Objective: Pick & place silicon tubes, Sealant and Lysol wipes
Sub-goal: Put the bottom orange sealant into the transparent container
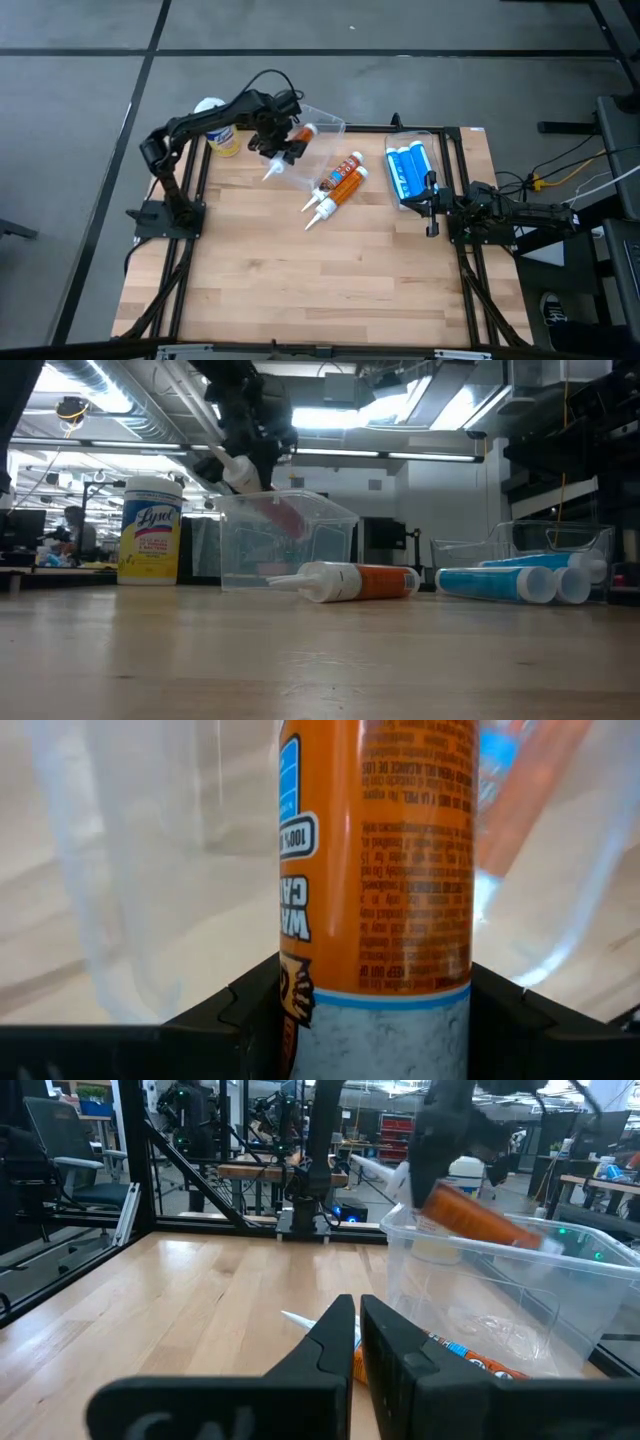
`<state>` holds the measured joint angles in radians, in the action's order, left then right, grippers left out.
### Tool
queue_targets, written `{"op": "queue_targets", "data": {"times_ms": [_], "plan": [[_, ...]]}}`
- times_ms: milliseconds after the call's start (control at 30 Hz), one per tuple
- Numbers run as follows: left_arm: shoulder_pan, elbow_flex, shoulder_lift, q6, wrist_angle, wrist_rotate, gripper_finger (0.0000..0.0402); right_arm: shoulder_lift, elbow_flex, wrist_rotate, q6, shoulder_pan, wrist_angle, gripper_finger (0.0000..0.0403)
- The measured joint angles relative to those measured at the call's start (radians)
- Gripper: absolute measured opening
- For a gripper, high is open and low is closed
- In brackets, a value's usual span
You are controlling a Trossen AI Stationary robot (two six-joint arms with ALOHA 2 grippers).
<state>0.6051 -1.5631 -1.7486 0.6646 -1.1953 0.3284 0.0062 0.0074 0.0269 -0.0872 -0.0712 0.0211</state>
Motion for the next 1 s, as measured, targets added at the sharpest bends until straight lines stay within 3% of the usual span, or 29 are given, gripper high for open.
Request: {"op": "queue_targets", "data": {"times_ms": [300,700,867,1000], "plan": [[-0.009,0.001,-0.092,-0.024,0.035,-0.016,0.0205,0.0,0.0,0.0,0.0,0.0,0.0,0.0025],[0.013,0.001,-0.099,-0.023,0.037,-0.024,0.0205,0.0,0.0,0.0,0.0,0.0,0.0,0.0025],[0.014,0.001,-0.099,0.003,0.032,-0.076,0.0205,0.0,0.0,0.0,0.0,0.0,0.0,0.0025],[0.014,0.001,-0.099,-0.001,0.034,-0.075,0.0253,0.0,0.0,0.0,0.0,0.0,0.0,0.0025]]}}
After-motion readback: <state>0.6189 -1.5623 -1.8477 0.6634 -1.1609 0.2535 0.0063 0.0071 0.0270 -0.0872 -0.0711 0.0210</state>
